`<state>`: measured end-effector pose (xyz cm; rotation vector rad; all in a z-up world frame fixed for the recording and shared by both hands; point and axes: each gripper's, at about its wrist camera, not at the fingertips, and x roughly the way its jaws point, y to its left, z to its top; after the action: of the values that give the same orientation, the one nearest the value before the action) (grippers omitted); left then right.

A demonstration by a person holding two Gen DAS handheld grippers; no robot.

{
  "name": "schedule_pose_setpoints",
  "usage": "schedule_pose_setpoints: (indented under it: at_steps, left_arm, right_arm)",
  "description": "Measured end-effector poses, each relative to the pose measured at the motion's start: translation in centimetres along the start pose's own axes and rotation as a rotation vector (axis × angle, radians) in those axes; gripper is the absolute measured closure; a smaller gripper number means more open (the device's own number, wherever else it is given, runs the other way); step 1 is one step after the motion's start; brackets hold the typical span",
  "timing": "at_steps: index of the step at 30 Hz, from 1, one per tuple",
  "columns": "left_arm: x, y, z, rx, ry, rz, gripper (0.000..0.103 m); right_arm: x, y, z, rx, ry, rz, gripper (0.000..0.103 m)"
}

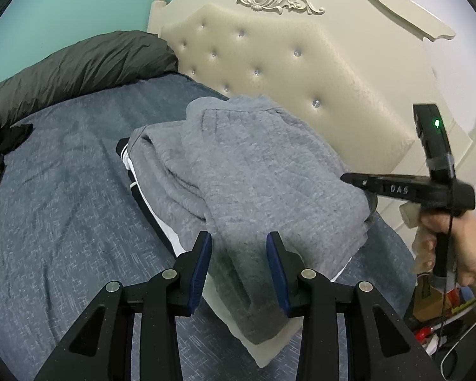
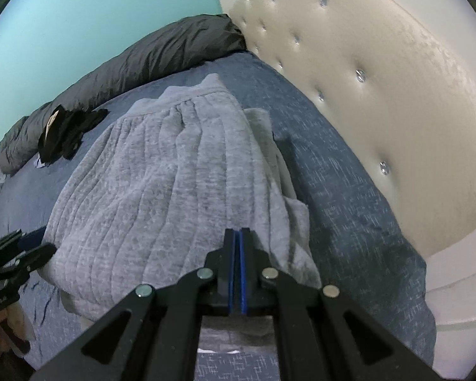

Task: Fold clothes
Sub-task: 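Press the placed sweatshirt flat with the right gripper while the left gripper hovers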

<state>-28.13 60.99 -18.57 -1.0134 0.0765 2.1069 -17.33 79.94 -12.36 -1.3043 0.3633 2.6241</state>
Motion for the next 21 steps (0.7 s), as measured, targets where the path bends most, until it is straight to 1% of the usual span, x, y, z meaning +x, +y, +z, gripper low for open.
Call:
schedule_pose_setpoints:
  at_steps: [3,6,8,11,13,18,21]
  left_arm:
    - [-0.3,0.1,0.0,-0.004,-0.001,0.009,0.065]
    - [-0.2,0.4,-0.4,-0.02,0.004,0.001,0.064]
    - [-0.3,0.2,-0.7,-0.011,0.002,0.009,0.064]
    - [-0.2,0.1,-0.9,-0.01,0.003,0.012,0.064]
    - [0.1,0.1,-1.0,-0.022,0.013,-0.001,0.064]
    - [0.2,0.0,-1.0,-0.027,0.024,0.006,0.064]
    - [-0.5,0.1,-0.9,-0.02,0.015,0.027,0.064]
  right_arm:
    - [-1.5,0.6,0.5,0.01,-0.04,-0.012,0.103]
    - [-1.5,1.2,0.2,-0.006,-0.032,-0.038,0.103]
    - [-1.2,1.5,0.0,-0.022,-0.03,-0.058,0.103]
    - [-0.4,1.1,-0.7,0.004,-0.026,-0.057,0.103]
    - [0.4,0.9,-1.0,0.013,-0.016,-0.07,0.103]
    - [0.6,0.0,-1.5,0.056,-0.013,-0.066,0.103]
    - [-1.0,0.9,-1.2,0.04,-0.064,-0.063,0.103]
